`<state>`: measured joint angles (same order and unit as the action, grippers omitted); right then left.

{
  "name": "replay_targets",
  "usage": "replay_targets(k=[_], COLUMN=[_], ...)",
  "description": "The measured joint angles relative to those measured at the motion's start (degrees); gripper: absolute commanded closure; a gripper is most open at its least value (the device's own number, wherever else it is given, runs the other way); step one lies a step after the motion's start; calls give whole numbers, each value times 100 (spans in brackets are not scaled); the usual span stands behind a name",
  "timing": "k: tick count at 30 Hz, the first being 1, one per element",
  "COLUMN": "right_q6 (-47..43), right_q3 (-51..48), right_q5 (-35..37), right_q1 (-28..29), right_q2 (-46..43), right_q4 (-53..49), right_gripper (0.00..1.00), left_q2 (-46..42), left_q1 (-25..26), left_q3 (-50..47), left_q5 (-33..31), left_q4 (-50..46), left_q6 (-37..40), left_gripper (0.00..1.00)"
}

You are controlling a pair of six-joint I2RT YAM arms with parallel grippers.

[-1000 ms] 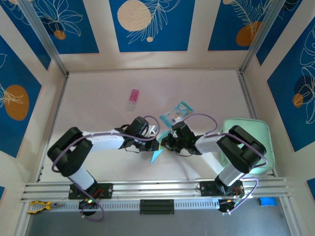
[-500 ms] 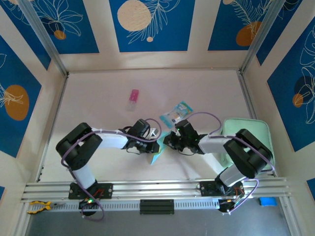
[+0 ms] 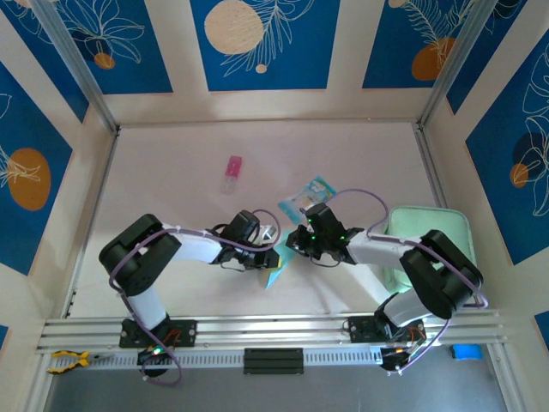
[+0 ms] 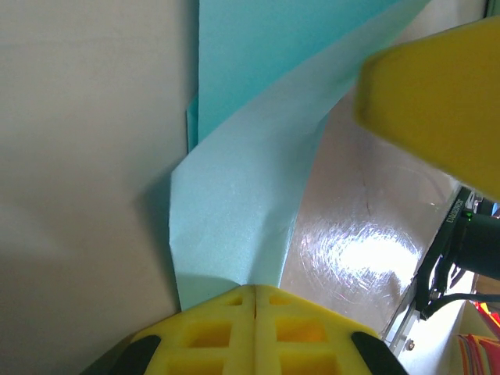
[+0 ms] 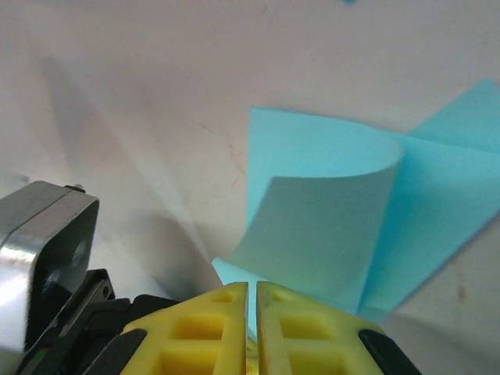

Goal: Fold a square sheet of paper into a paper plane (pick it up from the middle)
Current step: Perform the fifth fold on the wing at the bottom-center of the table.

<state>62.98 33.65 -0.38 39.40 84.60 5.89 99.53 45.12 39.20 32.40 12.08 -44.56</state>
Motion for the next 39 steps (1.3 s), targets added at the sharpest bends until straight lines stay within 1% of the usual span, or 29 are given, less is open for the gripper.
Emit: replay_targets(k=[3,7,12,21,28,34,37,39], right_q6=[4,55,168,334,323,144,122,98], right_q3=[293,625,542,177,-444,-522,-505,-433], right_q5=[188,643,861,754,568,442,378,317], right_q1=[129,229,125,-48,-391,-293,-87,57], right_q2=[212,326,455,146,-448,-758,-664,-435], right_q4=[-278,-896,-1150,-994,-623,-201,81,212], right_gripper=[86,86,85,86,87,89,89,89], left_q2=[-2,-2,0,7,9,9,9,9], left_q1=[0,0,0,7,11,11,15,15], left_q3=[0,0,0,-4,-11,-11,-11,-11], left_q5=[-2,-4,-2,0,4,4,2,0], left_q4=[0,-4,-4,24,46,46,44,42], left_q6=[2,2,2,2,2,2,2,2], left_gripper=[99,99,100,100,100,100,100,100])
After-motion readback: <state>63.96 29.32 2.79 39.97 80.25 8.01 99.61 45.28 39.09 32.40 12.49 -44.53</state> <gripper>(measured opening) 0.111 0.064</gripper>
